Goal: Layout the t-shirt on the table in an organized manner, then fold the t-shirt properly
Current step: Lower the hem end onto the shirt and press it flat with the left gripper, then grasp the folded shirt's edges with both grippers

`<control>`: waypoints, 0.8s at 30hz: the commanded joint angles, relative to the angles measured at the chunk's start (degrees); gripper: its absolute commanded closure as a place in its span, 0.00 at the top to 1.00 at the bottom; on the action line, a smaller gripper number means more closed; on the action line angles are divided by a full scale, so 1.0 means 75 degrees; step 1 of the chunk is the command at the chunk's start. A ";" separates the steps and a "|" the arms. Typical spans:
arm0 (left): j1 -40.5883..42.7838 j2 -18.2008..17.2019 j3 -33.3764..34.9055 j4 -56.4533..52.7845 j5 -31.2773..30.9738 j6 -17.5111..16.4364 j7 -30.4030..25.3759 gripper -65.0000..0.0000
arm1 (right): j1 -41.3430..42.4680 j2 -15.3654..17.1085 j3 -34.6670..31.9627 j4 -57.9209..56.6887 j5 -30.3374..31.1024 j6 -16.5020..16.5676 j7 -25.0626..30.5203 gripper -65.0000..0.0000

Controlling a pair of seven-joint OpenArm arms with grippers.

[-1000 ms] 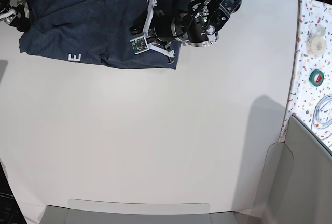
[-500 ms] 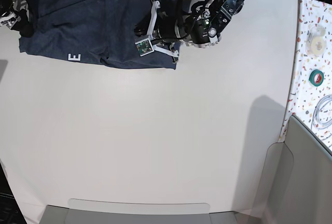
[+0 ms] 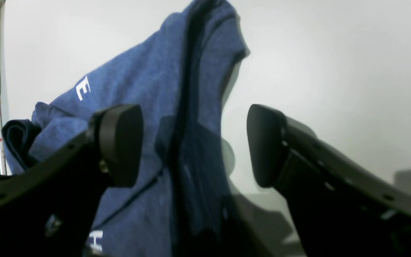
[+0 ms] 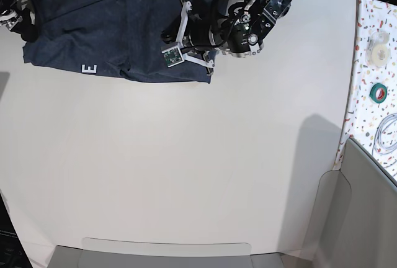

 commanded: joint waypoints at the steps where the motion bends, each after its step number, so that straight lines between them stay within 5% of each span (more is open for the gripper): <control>1: -0.0092 0.0046 -0.0029 0.0136 -0.0111 -0.0013 -0.0141 0.00 | -0.0061 -0.0102 -0.0263 -0.0065 -0.0771 -0.0045 -0.0652 0.70; 13: -0.0104 0.0046 -0.0029 0.0171 -0.0111 -0.0013 -0.0141 0.00 | -0.0307 -0.0371 -0.0978 -0.0054 -0.0783 -0.0045 -0.0652 0.68; 15: -0.0104 0.0034 -0.0065 0.0253 -0.0111 -0.0013 -0.0141 0.00 | -0.0343 -0.0348 -0.0978 -0.0054 -0.0783 -0.0045 -0.0652 0.57; 20: 0.0178 -0.0071 -0.1436 0.0921 -0.0134 -0.0013 -0.0082 0.00 | -0.0401 -0.0336 -0.0978 -0.0042 -0.0806 -0.0045 -0.0652 0.06; 24: 0.0811 -0.0083 -0.3124 0.1132 -0.0111 -0.0013 -0.0070 0.00 | -0.0378 -0.0348 -0.0955 0.0181 -0.0806 -0.0045 -0.0652 0.01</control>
